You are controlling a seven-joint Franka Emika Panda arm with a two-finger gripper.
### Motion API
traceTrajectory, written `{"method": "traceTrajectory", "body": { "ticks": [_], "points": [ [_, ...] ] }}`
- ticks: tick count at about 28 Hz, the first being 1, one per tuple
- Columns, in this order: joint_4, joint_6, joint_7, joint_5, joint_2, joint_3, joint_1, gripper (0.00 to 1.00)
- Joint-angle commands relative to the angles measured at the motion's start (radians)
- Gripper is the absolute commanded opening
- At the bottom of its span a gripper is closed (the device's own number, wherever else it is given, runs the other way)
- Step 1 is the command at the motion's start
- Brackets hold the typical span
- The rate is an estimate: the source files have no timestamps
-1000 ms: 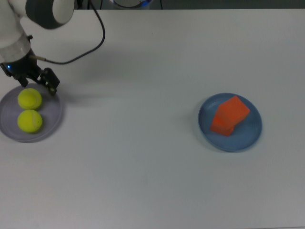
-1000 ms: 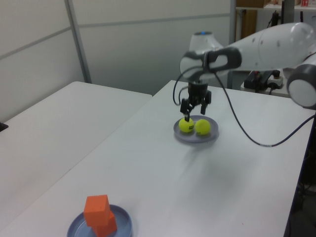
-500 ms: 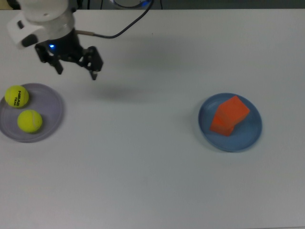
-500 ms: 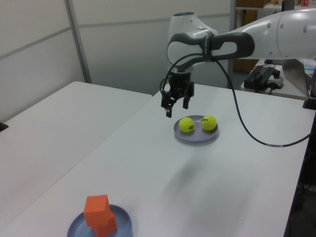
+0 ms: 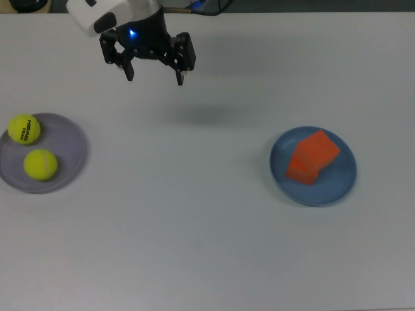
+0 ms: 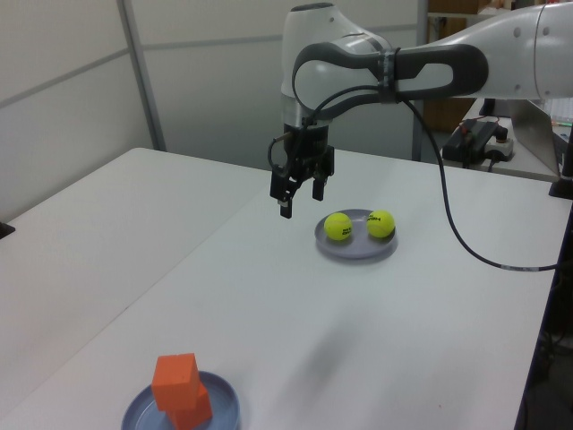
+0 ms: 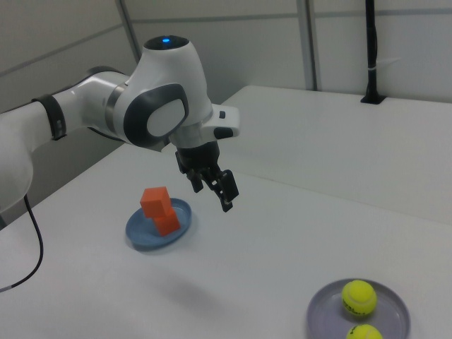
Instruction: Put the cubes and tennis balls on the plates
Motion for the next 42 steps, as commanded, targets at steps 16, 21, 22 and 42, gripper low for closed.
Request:
{"method": "traceTrajectory", "body": {
  "ticks": [16,21,22,42],
  "points": [
    [-0.021,-0.029,0.024,-0.024,-0.042,0.005,0.004,1.0],
    [-0.021,-0.029,0.024,-0.024,-0.043,0.003,0.004,1.0],
    [-0.021,-0.029,0.024,-0.024,-0.043,0.003,0.004,1.0],
    [-0.021,-0.029,0.024,-0.024,-0.052,0.003,0.004,1.0]
  ]
}}
